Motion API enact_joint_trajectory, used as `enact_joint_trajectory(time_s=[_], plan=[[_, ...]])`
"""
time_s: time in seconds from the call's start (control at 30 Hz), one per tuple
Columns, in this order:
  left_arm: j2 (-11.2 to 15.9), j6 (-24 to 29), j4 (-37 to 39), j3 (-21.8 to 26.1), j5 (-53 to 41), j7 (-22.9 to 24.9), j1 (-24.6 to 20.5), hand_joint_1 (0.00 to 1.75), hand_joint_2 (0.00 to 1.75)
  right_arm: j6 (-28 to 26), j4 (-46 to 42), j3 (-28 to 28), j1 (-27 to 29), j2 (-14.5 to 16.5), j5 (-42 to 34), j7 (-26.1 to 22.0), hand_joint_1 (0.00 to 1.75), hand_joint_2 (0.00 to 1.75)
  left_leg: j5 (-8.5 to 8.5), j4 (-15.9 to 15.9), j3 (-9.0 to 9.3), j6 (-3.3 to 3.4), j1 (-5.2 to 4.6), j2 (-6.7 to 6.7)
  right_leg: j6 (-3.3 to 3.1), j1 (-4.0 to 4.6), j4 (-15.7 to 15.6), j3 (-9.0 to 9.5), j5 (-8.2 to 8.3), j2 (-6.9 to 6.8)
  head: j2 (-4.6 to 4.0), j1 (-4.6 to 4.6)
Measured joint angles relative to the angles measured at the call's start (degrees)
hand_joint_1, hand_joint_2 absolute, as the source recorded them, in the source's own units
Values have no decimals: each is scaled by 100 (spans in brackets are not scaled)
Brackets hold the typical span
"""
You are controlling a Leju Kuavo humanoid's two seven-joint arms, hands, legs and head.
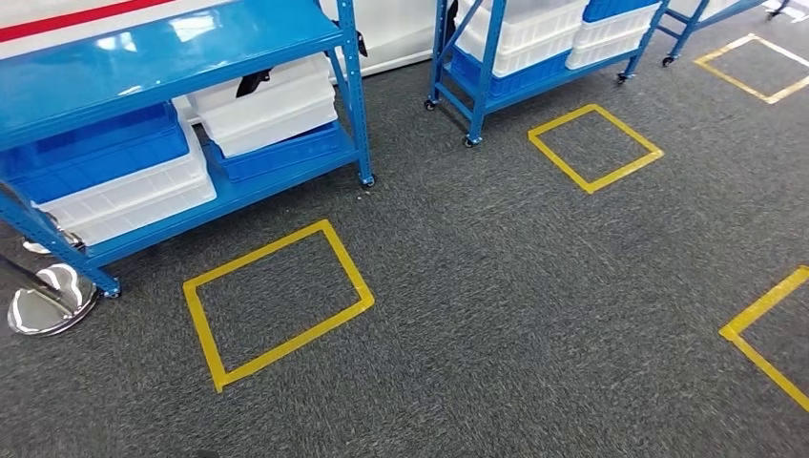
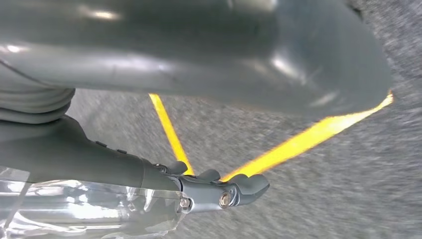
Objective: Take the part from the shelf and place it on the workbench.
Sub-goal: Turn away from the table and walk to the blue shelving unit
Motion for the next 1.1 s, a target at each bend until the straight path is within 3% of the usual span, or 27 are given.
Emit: enact_joint_trajectory(time_s=[0.07, 0.1, 0.17, 0.23, 0.3, 0.33, 0.4, 0.47, 0.53, 0.6, 0.67, 0.73, 0.8, 0.83, 0.87, 0.93, 0.97, 1.03, 1.1], plan=[[1, 0, 0, -1, 0, -3, 13, 0, 0, -1, 0, -1, -14, 1, 7, -7, 0, 0, 30, -12, -47, -80, 12, -135, -46, 9, -22, 5, -4, -74, 0, -2], [-2, 0, 0, -1, 1, -3, 30, 0, 0, -2, 0, -1, -22, 3, 9, -10, 0, 0, 23, 0, -62, -109, 18, -106, -80, 4, -44, 16, 10, -150, 0, -1], [-6, 0, 0, -1, 2, -3, 46, 0, 0, -5, 0, -1, -27, 6, 19, -21, 0, 0, -149, 259, -188, -153, 9, 189, -157, -9, -92, 36, 34, -307, -1, -39], [-5, 0, 0, -1, 4, -4, 25, 0, 0, -9, 0, -2, -4, 7, 30, -26, 0, 0, -510, 933, -498, -184, 10, 521, -208, 20, -100, 42, 26, -485, -1, -81], [-4, -6, 0, -1, 2, -8, 11, 0, 0, -9, 0, -3, 16, 4, 43, -26, 0, 0, -711, 1512, -760, -211, 20, 608, -226, 46, -97, 43, 10, -671, 0, -89], [-4, -10, 0, -2, -1, -12, 16, 0, 0, -9, 0, -3, 17, 3, 49, -26, 0, 0, -656, 1523, -751, -216, 21, 628, -227, 53, -95, 48, 1, -756, 0, -90], [-2, -15, 0, -3, -4, -25, 28, 0, 0, -8, 0, -3, 6, 2, 60, -25, 0, 0, -315, 929, -414, -192, 15, 739, -212, 64, -91, 76, -23, -912, 0, -91], [3, -16, 0, -3, -4, -38, 15, 0, 0, -8, 0, -3, -2, 2, 66, -19, 0, 0, -90, 233, -37, -114, -29, 978, -171, 86, -85, 111, -54, -1047, -1, -85], [5, -16, 0, -3, -3, -44, 3, 0, 0, -8, 0, -4, -11, 2, 73, -10, 0, 0, -75, 21, 48, -43, -76, 1067, -116, 99, -83, 136, -75, -1157, -1, -78], [3, -14, 0, -3, -2, -37, 20, 0, 0, -9, -1, -5, -36, 2, 78, -4, 0, 0, -43, -11, 42, 5, -61, 941, -57, 90, -83, 170, -98, -1223, 0, -77], [-1, -11, 0, -3, -2, -26, 34, 0, 0, -11, -1, -5, -49, -4, 79, -2, 0, 0, -1, -71, 72, 64, -17, 814, 3, 75, 89, 130, -253, -991, -1, -48], [-4, -10, 0, -4, -2, -20, 20, 0, 0, -11, -1, -5, -34, -8, 85, -1, 0, 0, 25, -95, 65, 102, 5, 685, 36, 49, 688, -144, -607, -629, -1, -4], [-6, -11, 0, -5, 5, -19, 6, 0, 0, -10, 0, -5, -10, -9, 95, 1, 0, 0, 30, -80, 34, 111, 3, 530, 45, 32, 1356, -490, -859, -501, 0, 11], [-6, -11, 0, -5, 9, -19, 7, 0, 0, -10, 0, -6, -2, -11, 101, 3, 0, 0, 31, -67, 27, 110, 2, 449, 46, 29, 1453, -557, -819, -487, 0, 11], [-7, -13, 0, -5, 13, -19, 12, 0, 0, -10, 0, -7, 5, -14, 103, 5, 0, 0, 28, -50, 25, 106, 3, 380, 42, 27, 1331, -520, -663, -478, 0, 12], [-10, -40, 0, -5, 27, -28, 27, 0, 0, -13, 0, -19, 4, -22, 68, -10, 0, 0, 10, -8, 21, 80, 6, 269, 28, 18, 646, -232, -239, -423, -1, 20], [-11, -69, 0, -4, 38, -37, 31, 0, 0, -15, 0, -37, -7, -25, 37, -23, 0, 0, -8, 27, 4, 53, -2, 233, 16, 18, 328, -112, -110, -374, -1, 27], [-10, -125, 0, -1, 66, -57, 40, 0, 0, -29, 0, -79, -35, -25, -16, -43, 0, 0, -29, 61, -42, -15, -16, 182, -22, 26, 58, -32, -64, -299, -1, 23], [-9, -151, 0, 1, 90, -68, 45, 0, 0, -44, 0, -103, -51, -20, -26, -35, 0, 0, -56, 48, -56, -85, -17, 164, -85, 33, 42, -39, -77, -323, 0, 12]])
